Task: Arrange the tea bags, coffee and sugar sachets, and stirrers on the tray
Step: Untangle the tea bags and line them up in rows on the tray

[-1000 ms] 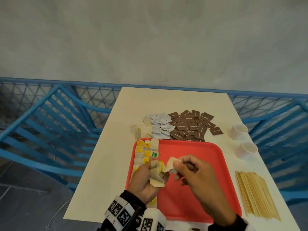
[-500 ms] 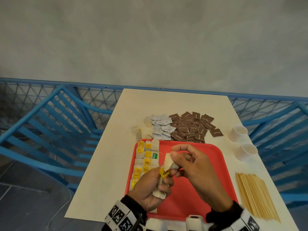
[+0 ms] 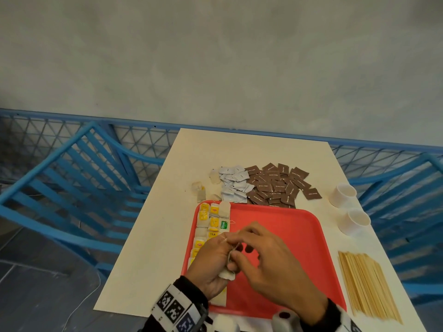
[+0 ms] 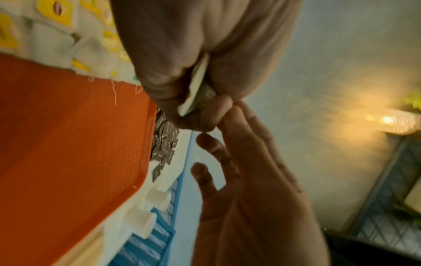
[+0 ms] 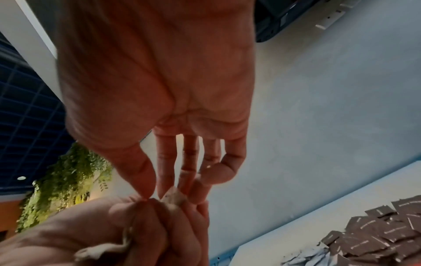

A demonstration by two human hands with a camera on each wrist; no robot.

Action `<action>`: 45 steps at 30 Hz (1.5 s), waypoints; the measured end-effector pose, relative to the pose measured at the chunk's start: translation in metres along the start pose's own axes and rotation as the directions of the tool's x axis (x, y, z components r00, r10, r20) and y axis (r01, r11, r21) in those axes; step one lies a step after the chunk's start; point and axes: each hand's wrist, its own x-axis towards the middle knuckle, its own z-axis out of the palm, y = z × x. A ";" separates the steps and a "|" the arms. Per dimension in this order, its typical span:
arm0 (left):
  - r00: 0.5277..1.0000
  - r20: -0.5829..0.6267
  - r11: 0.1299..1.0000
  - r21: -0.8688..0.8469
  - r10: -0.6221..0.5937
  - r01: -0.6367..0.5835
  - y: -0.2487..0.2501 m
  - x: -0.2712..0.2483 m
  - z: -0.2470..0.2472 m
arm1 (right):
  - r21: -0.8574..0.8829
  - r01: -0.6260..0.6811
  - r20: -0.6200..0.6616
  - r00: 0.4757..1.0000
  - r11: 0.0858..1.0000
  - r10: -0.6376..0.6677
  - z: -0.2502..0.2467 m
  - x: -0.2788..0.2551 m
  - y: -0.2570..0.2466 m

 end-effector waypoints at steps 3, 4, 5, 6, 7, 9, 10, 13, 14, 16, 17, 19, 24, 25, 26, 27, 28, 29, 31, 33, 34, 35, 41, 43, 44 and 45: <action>0.998 -0.003 0.988 0.144 0.061 -0.060 0.001 -0.003 0.001 | -0.006 -0.025 0.000 1.000 1.000 0.025 0.001 0.003 0.007; 0.998 -0.005 0.979 0.195 0.061 -0.059 0.000 -0.004 -0.001 | -0.015 -0.046 -0.013 0.999 0.999 0.046 0.001 0.003 0.011; 0.998 -0.005 0.970 0.236 0.064 -0.061 0.000 -0.006 -0.004 | -0.024 -0.069 -0.039 0.997 0.997 0.068 0.000 0.004 0.016; 0.997 -0.005 0.959 0.275 0.078 -0.074 0.001 -0.009 -0.008 | -0.029 -0.094 -0.071 0.993 0.995 0.092 0.000 0.005 0.021; 0.995 -0.002 0.943 0.321 0.098 -0.092 0.004 -0.012 -0.011 | -0.034 -0.115 -0.106 0.988 0.993 0.111 -0.001 0.006 0.026; 0.991 0.008 0.893 0.434 0.131 -0.122 0.013 -0.020 -0.017 | -0.032 -0.149 -0.147 0.979 0.988 0.143 0.001 0.009 0.034; 0.991 0.021 0.864 0.489 0.129 -0.123 0.017 -0.024 -0.019 | -0.019 -0.162 -0.146 0.977 0.987 0.157 0.002 0.010 0.036; 0.995 0.066 0.789 0.606 0.074 -0.099 0.031 -0.035 -0.022 | 0.038 -0.180 -0.119 0.976 0.983 0.183 0.009 0.012 0.039; 0.995 0.086 0.775 0.625 0.051 -0.093 0.035 -0.037 -0.022 | 0.073 -0.188 -0.107 0.975 0.979 0.195 0.010 0.013 0.039; 0.991 0.133 0.754 0.650 0.006 -0.092 0.044 -0.042 -0.020 | 0.163 -0.188 -0.037 0.980 0.969 0.196 0.011 0.014 0.039; 0.986 0.164 0.742 0.664 -0.022 -0.094 0.048 -0.044 -0.019 | 0.200 -0.176 0.024 0.984 0.964 0.175 0.010 0.014 0.038; 0.964 0.242 0.714 0.693 -0.105 -0.097 0.054 -0.047 -0.015 | 0.248 -0.145 0.189 0.977 0.958 0.099 0.005 0.017 0.034; 0.912 0.336 0.656 0.747 -0.236 -0.106 0.067 -0.056 -0.005 | 0.428 -0.105 0.385 0.920 0.898 -0.076 0.005 0.025 0.026; 0.903 0.355 0.655 0.746 -0.241 -0.118 0.069 -0.055 -0.005 | 0.464 -0.109 0.383 0.920 0.879 -0.088 0.007 0.024 0.025; 0.896 0.370 0.654 0.745 -0.246 -0.128 0.072 -0.055 -0.005 | 0.488 -0.118 0.375 0.923 0.865 -0.086 0.009 0.023 0.026; 0.891 0.382 0.650 0.747 -0.247 -0.140 0.073 -0.054 -0.005 | 0.496 -0.136 0.370 0.927 0.858 -0.067 0.010 0.021 0.027; 0.888 0.389 0.644 0.750 -0.245 -0.151 0.075 -0.054 -0.005 | 0.489 -0.156 0.369 0.928 0.858 -0.041 0.010 0.020 0.030; 0.890 0.386 0.630 0.760 -0.242 -0.158 0.075 -0.053 -0.006 | 0.472 -0.174 0.367 0.930 0.864 -0.013 0.007 0.019 0.032; 0.915 0.334 0.577 0.803 -0.228 -0.149 0.072 -0.049 -0.009 | 0.465 -0.208 0.341 0.939 0.861 0.042 -0.002 0.017 0.036; 0.961 0.230 0.557 0.824 -0.151 -0.109 0.065 -0.040 -0.017 | 0.516 -0.238 0.300 0.950 0.823 0.086 -0.017 0.017 0.036; 0.982 0.162 0.594 0.801 -0.101 -0.071 0.061 -0.035 -0.023 | 0.553 -0.239 0.290 0.953 0.798 0.085 -0.024 0.016 0.035; 0.993 0.093 0.680 0.733 -0.069 -0.021 0.056 -0.028 -0.030 | 0.587 -0.233 0.290 0.955 0.775 0.068 -0.031 0.016 0.033; 0.979 -0.087 0.982 -0.075 -0.182 0.176 0.029 0.009 -0.042 | 0.637 -0.210 0.357 0.933 0.742 -0.042 -0.055 0.013 0.007; 0.978 -0.091 0.982 -0.054 -0.186 0.182 0.021 0.015 -0.041 | 0.641 -0.165 0.279 0.960 0.749 -0.028 -0.060 0.013 0.003; 0.980 -0.100 0.985 -0.012 -0.174 0.174 0.018 0.017 -0.041 | 0.639 -0.135 0.230 0.973 0.758 -0.020 -0.063 0.014 0.003; 0.981 -0.121 0.987 0.045 -0.151 0.157 0.017 0.017 -0.041 | 0.636 -0.115 0.196 0.981 0.763 -0.015 -0.066 0.014 0.004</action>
